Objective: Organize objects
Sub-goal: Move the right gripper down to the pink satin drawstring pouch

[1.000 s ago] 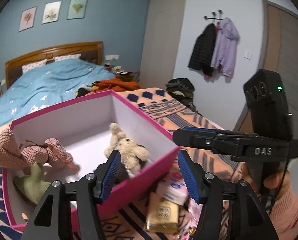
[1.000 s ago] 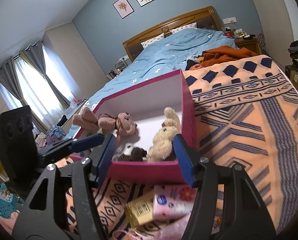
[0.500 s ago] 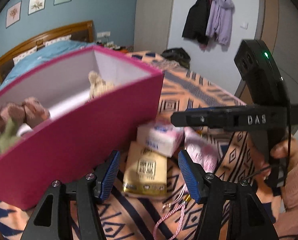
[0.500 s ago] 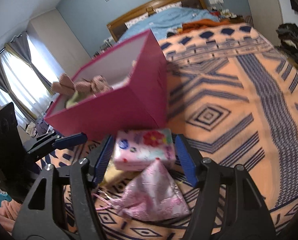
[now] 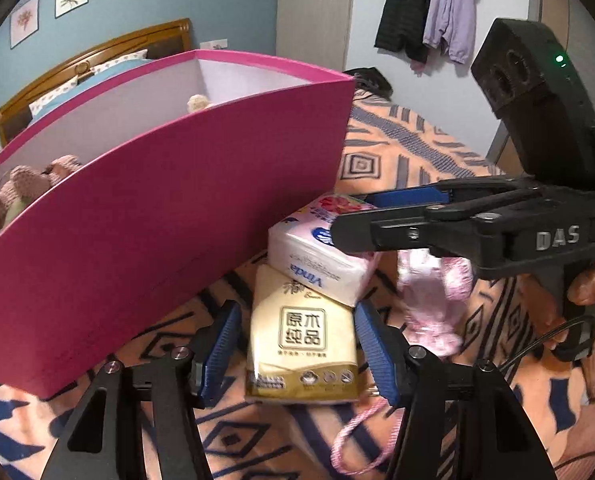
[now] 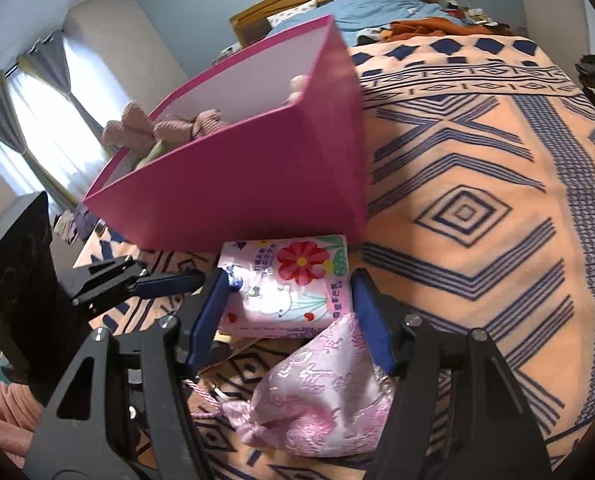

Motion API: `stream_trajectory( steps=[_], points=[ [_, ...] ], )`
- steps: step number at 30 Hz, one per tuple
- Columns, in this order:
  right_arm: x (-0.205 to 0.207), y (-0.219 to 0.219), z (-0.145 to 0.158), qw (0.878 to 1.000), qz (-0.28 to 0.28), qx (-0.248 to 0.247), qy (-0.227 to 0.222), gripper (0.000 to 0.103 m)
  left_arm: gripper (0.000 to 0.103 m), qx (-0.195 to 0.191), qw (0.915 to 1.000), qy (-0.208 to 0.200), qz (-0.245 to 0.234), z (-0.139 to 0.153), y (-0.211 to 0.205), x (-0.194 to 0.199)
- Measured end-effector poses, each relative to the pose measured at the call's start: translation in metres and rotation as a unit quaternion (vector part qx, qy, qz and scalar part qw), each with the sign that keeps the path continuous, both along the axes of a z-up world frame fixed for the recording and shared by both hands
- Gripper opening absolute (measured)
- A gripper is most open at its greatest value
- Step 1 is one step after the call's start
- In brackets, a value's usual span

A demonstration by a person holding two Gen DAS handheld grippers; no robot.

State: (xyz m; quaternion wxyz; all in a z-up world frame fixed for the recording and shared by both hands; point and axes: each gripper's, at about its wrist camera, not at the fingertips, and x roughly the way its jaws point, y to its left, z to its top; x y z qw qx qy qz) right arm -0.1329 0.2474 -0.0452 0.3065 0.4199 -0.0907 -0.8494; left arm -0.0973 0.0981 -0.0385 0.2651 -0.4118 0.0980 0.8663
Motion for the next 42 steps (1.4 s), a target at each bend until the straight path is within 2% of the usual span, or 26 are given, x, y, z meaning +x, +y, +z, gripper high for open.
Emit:
stream_trajectory(
  steps=[8, 11, 15, 18, 22, 29, 38, 42],
  points=[
    [0.01, -0.023, -0.003, 0.999, 0.032, 0.006, -0.004, 0.065, 0.06, -0.042, 0.9974, -0.009, 0.057, -0.012, -0.038, 0.008],
    [0.013, -0.022, -0.003, 0.999, 0.033, 0.003, -0.005, 0.065, 0.06, -0.04, 0.9954, -0.013, 0.086, -0.013, -0.054, 0.005],
    [0.015, -0.01, 0.004, 1.0, 0.017, -0.011, -0.002, 0.065, 0.06, -0.021, 0.995, 0.002, 0.098, -0.003, -0.064, 0.012],
    [0.019, 0.001, 0.008, 1.0, 0.005, -0.016, 0.003, 0.065, 0.06, -0.004, 0.996, 0.017, 0.088, 0.007, -0.066, 0.022],
    [0.026, 0.018, 0.011, 1.0, -0.013, -0.024, 0.002, 0.065, 0.06, 0.02, 0.9983, 0.029, 0.046, 0.019, -0.05, 0.038],
    [0.037, 0.04, 0.004, 0.999, -0.041, -0.023, -0.009, 0.065, 0.06, 0.043, 0.9988, 0.006, -0.025, 0.016, -0.005, 0.051],
    [0.055, 0.063, -0.008, 0.996, -0.068, -0.041, -0.031, 0.065, 0.06, 0.037, 0.9981, -0.03, -0.038, 0.002, 0.026, 0.043],
    [0.06, 0.066, -0.011, 0.996, -0.069, -0.046, -0.038, 0.065, 0.06, 0.038, 0.998, -0.031, -0.039, 0.001, 0.029, 0.045]
  ],
)
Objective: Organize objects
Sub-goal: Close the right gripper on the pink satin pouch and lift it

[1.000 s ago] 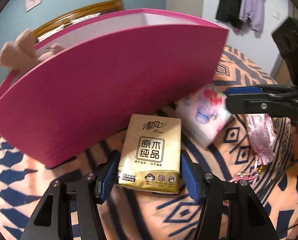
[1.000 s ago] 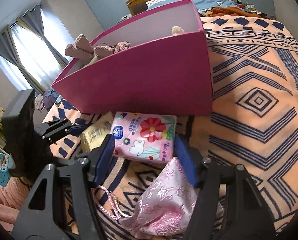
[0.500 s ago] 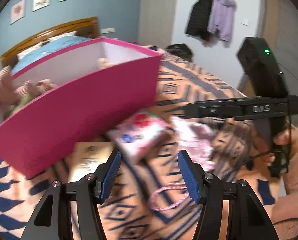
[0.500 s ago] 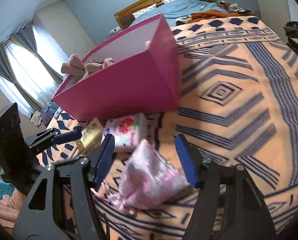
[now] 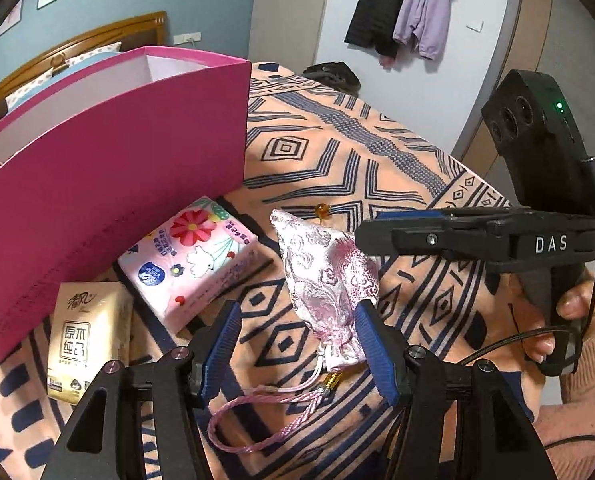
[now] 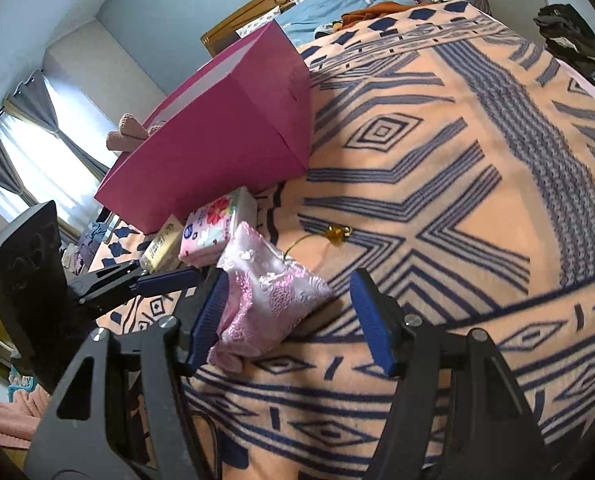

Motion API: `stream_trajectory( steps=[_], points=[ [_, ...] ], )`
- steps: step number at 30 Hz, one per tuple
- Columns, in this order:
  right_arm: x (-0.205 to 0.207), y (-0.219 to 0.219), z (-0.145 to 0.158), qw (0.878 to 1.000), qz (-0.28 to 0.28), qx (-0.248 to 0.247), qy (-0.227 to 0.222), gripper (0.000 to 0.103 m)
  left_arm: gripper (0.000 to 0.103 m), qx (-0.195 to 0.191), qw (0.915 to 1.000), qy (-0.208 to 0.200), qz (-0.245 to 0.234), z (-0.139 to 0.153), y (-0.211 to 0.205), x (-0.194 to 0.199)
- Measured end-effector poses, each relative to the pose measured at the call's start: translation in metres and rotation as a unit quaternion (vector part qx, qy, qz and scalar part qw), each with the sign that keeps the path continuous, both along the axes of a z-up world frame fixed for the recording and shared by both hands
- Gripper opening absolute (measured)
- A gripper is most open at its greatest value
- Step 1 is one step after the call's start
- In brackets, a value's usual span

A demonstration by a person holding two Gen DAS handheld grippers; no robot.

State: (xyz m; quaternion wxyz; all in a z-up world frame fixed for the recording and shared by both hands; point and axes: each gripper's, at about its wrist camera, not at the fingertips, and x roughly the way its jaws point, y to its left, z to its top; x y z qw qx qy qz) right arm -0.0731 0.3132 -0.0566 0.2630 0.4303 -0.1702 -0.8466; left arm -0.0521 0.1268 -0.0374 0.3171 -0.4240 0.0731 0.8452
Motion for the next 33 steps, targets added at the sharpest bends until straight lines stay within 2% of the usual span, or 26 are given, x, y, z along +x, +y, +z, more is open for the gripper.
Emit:
stream_trajectory(
  steps=[5, 10, 16, 30, 33],
  points=[
    [0.002, -0.007, -0.004, 1.0, 0.009, -0.004, -0.005, 0.065, 0.058, 0.006, 1.0, -0.005, 0.001, -0.001, 0.0, -0.002],
    [-0.001, -0.014, -0.008, 1.0, 0.012, -0.004, -0.009, 0.065, 0.049, 0.016, 0.9998, -0.014, -0.003, -0.002, 0.001, -0.003],
    [-0.005, -0.02, -0.009, 1.0, 0.016, -0.008, -0.013, 0.065, 0.043, 0.034, 0.9988, -0.033, -0.009, -0.005, -0.001, -0.006],
    [-0.007, -0.027, -0.012, 1.0, 0.019, -0.005, -0.008, 0.065, 0.041, 0.054, 0.9965, -0.062, -0.012, -0.008, -0.002, -0.012],
    [-0.005, -0.031, -0.012, 1.0, 0.018, 0.002, 0.0, 0.065, 0.037, 0.061, 0.9958, -0.067, -0.015, -0.009, 0.0, -0.012]
  ],
)
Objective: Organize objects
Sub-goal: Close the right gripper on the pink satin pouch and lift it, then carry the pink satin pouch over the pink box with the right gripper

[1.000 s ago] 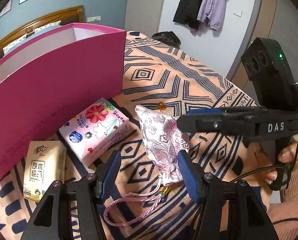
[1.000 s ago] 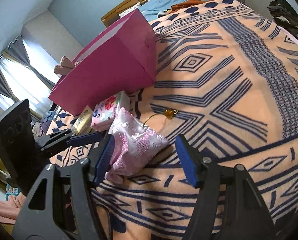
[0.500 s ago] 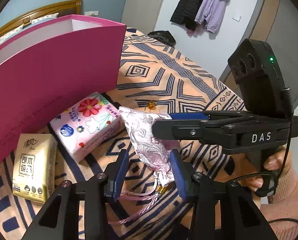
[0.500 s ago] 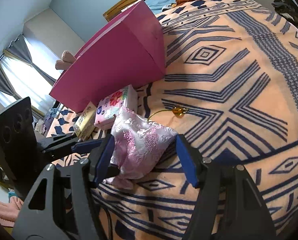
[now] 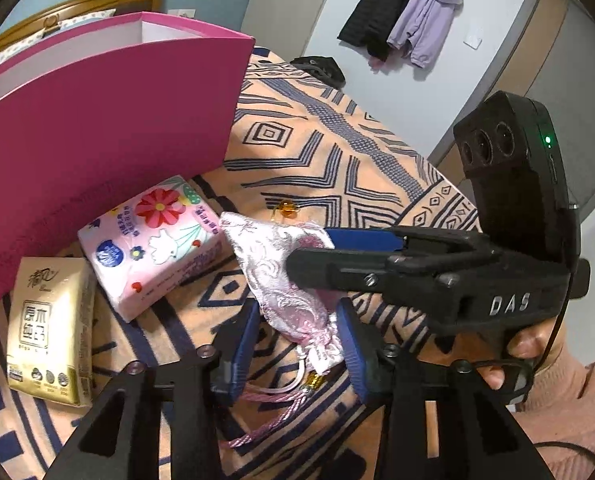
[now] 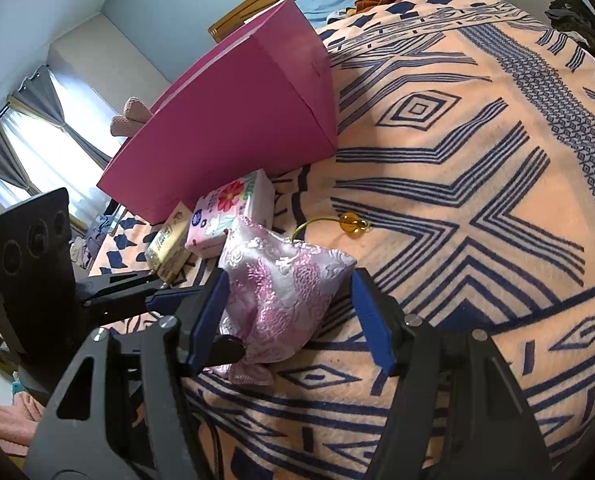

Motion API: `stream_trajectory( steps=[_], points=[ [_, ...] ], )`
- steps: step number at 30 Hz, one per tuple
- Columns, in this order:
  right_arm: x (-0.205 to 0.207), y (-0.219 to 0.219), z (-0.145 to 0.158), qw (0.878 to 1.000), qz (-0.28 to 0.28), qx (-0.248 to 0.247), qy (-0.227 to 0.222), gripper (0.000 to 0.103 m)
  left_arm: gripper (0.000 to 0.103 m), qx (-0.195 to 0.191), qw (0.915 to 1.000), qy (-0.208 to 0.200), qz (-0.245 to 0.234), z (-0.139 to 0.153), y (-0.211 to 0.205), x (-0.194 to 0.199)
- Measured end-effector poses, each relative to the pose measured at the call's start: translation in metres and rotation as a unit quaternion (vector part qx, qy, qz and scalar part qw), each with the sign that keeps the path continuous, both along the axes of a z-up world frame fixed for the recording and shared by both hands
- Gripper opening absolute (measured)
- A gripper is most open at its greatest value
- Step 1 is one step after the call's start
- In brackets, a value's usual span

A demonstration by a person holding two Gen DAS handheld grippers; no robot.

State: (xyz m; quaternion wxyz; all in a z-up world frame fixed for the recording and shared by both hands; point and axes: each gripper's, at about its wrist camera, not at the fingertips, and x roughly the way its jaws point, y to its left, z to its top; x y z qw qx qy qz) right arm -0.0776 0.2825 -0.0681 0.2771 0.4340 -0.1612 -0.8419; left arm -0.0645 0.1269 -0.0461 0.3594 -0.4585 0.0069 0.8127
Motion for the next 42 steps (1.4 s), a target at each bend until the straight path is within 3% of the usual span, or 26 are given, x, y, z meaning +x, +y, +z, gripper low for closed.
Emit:
stream_trajectory(
  steps=[10, 42],
  points=[
    [0.003, 0.0, 0.005, 1.0, 0.004, -0.012, 0.009, 0.052, 0.03, 0.016, 0.9999, 0.005, -0.003, 0.005, 0.002, 0.001],
    [0.002, -0.027, 0.083, 0.993, 0.038, -0.009, 0.109, 0.052, 0.03, 0.051, 0.9943, 0.093, 0.015, 0.071, -0.021, 0.006]
  ],
)
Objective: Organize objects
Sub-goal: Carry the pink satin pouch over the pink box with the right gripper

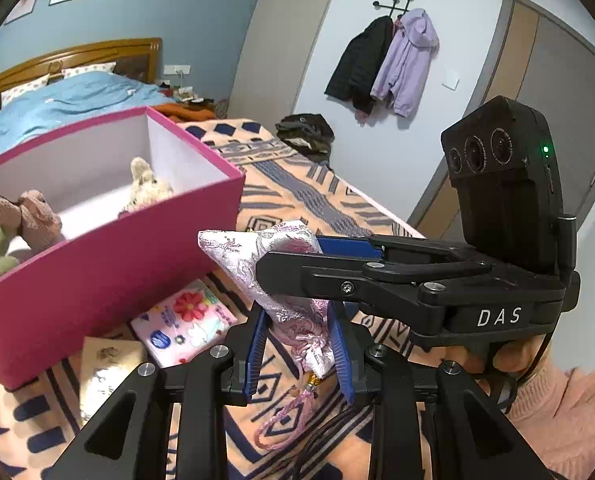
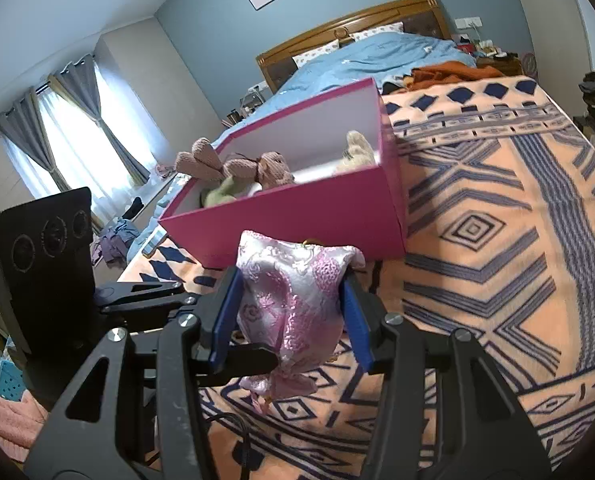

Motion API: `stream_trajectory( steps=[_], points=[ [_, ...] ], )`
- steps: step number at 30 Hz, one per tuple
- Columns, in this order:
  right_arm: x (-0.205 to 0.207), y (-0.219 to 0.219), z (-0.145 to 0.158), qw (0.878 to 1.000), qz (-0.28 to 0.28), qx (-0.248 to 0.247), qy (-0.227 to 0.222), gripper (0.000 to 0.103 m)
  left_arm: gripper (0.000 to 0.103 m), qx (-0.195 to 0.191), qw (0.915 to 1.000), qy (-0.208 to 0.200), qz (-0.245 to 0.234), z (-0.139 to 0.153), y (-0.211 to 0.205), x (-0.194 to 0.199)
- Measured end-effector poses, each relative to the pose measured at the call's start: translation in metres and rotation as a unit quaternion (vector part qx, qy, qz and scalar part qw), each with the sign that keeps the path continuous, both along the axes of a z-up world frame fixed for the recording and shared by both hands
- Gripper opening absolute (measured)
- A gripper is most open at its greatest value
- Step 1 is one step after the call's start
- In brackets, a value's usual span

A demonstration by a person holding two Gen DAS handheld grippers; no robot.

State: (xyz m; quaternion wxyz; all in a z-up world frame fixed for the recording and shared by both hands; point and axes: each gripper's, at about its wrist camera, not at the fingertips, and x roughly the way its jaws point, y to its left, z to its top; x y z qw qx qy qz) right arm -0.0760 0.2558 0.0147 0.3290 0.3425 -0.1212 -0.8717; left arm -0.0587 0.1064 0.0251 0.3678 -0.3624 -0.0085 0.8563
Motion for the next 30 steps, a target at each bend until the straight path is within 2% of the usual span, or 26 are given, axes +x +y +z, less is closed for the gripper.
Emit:
stream_trajectory(
  steps=[17, 30],
  points=[
    [-0.018, -0.022, 0.036, 0.999, 0.011, -0.002, 0.048, 0.052, 0.03, 0.006, 0.9981, 0.052, 0.032, 0.033, -0.017, -0.018],
    [-0.036, -0.036, 0.055, 0.997, 0.017, -0.002, 0.073, 0.055, 0.03, 0.011, 0.9957, 0.075, 0.054, 0.051, -0.029, -0.034]
  ],
)
